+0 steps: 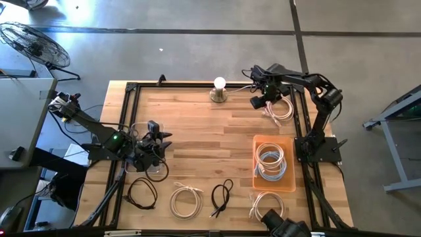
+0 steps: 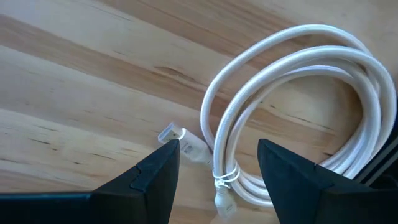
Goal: Pick & Place USB Port
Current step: Put the brown HDMI cable into the orange bin
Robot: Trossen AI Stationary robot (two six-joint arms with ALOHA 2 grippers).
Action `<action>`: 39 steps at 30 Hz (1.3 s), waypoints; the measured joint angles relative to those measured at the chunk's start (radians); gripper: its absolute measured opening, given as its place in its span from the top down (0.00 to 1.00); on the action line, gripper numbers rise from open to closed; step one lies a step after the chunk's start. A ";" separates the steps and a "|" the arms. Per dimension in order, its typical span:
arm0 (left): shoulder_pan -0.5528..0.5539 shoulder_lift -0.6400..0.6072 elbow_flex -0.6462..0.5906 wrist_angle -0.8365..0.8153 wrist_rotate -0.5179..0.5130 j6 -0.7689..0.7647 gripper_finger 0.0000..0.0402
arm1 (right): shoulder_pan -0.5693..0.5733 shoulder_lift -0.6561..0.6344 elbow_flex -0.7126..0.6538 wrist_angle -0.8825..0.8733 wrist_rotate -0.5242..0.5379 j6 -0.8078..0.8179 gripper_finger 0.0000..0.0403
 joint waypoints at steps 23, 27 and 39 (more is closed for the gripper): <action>0.000 0.000 0.000 0.006 -0.036 0.006 0.58 | -0.008 -0.007 -0.182 0.182 -0.013 -0.054 0.48; 0.000 0.000 0.000 0.027 -0.042 0.007 0.58 | -0.011 -0.008 -0.222 0.237 -0.033 -0.089 0.48; 0.000 0.000 0.000 0.034 -0.053 0.022 0.58 | 0.001 -0.008 -0.228 0.318 0.103 -0.218 0.86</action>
